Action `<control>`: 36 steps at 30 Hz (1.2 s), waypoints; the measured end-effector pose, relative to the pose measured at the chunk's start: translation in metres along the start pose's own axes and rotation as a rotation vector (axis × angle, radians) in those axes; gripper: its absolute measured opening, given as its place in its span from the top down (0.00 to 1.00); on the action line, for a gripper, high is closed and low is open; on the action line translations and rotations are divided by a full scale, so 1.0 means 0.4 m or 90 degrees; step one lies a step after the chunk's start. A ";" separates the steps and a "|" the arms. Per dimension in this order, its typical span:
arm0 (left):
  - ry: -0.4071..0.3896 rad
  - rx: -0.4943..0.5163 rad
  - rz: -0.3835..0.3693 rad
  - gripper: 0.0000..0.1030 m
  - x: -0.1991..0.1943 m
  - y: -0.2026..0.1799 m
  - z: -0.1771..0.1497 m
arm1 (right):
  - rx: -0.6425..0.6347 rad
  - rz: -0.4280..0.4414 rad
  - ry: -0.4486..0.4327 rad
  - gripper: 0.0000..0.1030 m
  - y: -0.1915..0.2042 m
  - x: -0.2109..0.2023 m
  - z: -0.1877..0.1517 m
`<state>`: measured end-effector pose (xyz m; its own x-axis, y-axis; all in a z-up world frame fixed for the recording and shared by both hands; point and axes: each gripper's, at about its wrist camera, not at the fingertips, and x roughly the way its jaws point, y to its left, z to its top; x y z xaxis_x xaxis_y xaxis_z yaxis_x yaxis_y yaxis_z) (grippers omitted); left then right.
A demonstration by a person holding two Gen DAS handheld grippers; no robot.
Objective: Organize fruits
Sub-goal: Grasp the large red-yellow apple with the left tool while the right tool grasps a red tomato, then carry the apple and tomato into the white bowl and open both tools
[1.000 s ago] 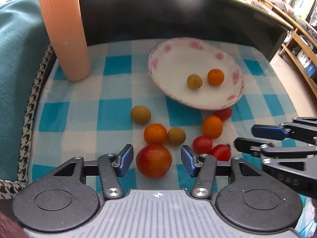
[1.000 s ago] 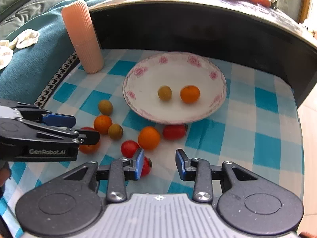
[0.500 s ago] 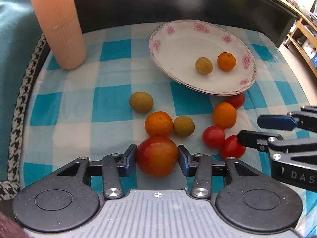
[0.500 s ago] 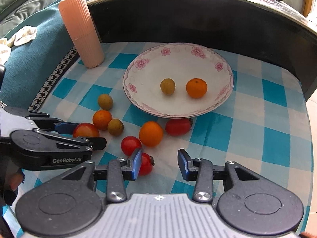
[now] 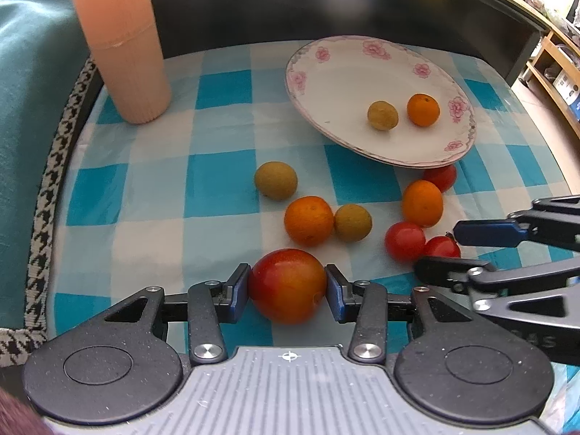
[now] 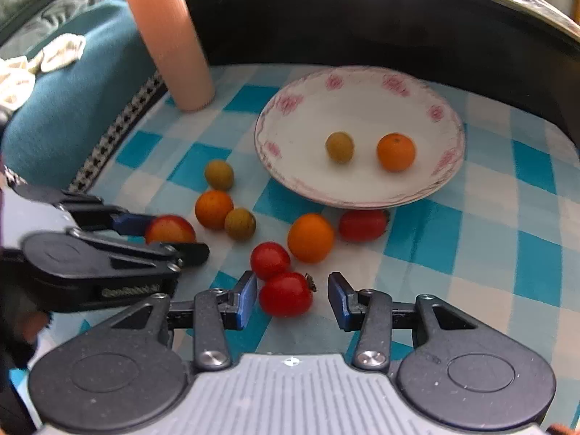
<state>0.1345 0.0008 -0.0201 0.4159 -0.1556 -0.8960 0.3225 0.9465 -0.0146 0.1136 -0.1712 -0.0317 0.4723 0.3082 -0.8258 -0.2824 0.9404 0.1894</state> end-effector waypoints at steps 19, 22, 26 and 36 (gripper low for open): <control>-0.014 0.026 0.010 0.50 0.000 -0.011 -0.004 | -0.032 -0.022 0.002 0.52 0.025 0.026 -0.016; -0.008 0.027 0.004 0.50 -0.002 -0.014 -0.006 | -0.034 -0.022 0.006 0.52 0.024 0.024 -0.019; -0.001 0.028 -0.010 0.50 -0.012 -0.016 -0.017 | -0.028 -0.016 0.009 0.53 0.016 0.018 -0.020; 0.001 0.082 -0.012 0.49 -0.015 -0.064 -0.055 | -0.063 -0.018 0.013 0.53 0.010 -0.003 -0.066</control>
<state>0.1053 -0.0163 -0.0242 0.4078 -0.1718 -0.8968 0.4370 0.8991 0.0264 0.0897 -0.1719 -0.0439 0.4646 0.2777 -0.8408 -0.3502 0.9298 0.1136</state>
